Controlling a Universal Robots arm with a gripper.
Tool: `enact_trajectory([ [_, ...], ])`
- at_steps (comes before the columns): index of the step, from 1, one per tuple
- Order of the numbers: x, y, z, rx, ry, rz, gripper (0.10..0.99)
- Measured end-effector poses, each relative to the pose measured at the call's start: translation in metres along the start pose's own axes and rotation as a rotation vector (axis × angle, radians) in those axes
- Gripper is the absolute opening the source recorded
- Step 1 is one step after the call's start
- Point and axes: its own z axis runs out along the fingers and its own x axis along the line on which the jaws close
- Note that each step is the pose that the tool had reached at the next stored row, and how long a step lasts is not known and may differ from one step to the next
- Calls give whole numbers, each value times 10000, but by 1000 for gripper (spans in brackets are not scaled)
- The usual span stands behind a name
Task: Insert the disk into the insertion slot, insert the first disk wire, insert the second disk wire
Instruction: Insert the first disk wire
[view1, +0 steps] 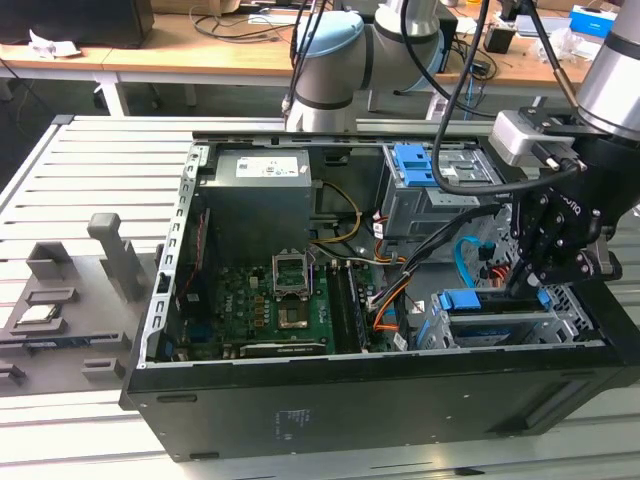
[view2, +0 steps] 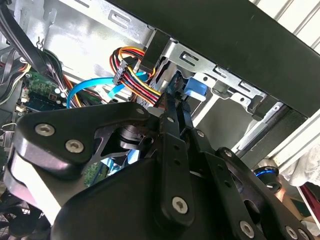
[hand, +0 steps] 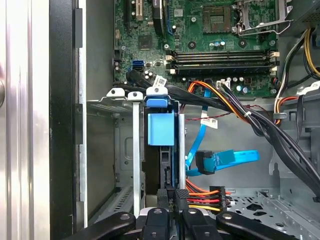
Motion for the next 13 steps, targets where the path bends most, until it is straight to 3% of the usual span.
enact_trajectory([
  [1,0,1,5,-2,-12,1,169],
  [2,1,1,4,1,-7,1,247],
  [4,2,1,-14,1,4,1,247],
  [5,4,1,-35,1,3,1,247],
  [7,16,6,-174,1,6,0,247],
  [13,24,10,-272,1,6,1,231],
])
